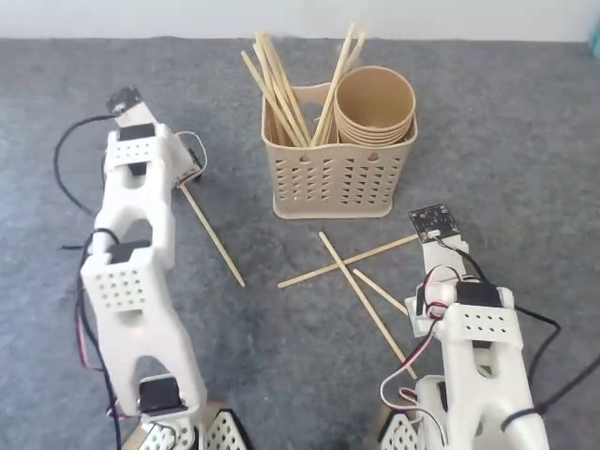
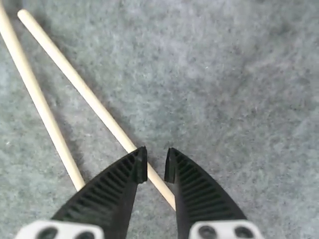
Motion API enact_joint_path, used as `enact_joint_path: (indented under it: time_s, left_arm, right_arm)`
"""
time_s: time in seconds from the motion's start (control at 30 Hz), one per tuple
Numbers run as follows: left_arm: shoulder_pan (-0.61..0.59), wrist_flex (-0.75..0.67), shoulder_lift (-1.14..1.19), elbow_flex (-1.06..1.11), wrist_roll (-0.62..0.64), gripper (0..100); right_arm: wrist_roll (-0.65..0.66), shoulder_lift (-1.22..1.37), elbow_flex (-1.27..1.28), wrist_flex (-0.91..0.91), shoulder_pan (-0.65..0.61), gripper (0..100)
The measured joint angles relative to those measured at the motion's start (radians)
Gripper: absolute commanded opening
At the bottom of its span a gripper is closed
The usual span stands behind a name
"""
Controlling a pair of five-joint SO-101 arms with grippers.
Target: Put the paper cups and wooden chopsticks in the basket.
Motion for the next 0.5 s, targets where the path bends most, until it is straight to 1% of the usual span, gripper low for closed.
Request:
enact_joint_path:
  time_s: [0.17, 0.5]
  left_arm:
    - [0.011, 0.092, 0.072, -0.144, 0.005, 1]
    - [0.006, 0.269, 0.049, -0.210, 0.000, 1]
  right_arm:
    - [0.000, 0.000, 0.000, 0.000, -0.002, 7.4]
    - [0.000, 0.000, 0.000, 0.000, -0.002, 7.4]
